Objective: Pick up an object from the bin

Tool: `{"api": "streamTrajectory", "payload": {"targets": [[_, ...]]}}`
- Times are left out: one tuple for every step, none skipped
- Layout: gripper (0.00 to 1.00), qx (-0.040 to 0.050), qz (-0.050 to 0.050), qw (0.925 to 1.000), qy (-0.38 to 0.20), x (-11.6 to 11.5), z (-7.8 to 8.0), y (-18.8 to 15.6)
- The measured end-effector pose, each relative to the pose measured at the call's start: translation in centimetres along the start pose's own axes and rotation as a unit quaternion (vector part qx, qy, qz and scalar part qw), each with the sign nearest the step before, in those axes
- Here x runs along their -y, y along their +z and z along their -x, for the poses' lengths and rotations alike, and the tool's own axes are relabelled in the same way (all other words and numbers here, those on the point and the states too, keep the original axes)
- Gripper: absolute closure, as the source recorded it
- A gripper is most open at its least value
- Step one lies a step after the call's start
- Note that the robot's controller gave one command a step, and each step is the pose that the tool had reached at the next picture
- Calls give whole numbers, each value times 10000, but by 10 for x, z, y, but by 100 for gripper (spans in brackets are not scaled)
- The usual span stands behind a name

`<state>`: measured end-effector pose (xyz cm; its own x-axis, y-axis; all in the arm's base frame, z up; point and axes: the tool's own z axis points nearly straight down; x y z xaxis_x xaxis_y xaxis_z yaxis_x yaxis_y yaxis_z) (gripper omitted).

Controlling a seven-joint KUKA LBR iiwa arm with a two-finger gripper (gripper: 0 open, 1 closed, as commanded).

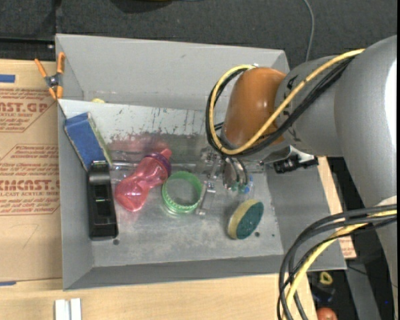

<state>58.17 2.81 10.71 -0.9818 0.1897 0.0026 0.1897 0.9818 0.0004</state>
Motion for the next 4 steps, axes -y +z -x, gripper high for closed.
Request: {"api": "streamTrajectory", "payload": {"targets": [[0,38,37,9976,684,-83,-13,11],[100,26,-1,9997,229,-45,-9,36],[100,27,-1,9997,228,-45,-9,36],[100,-1,-6,9995,324,-27,-28,-58]]}}
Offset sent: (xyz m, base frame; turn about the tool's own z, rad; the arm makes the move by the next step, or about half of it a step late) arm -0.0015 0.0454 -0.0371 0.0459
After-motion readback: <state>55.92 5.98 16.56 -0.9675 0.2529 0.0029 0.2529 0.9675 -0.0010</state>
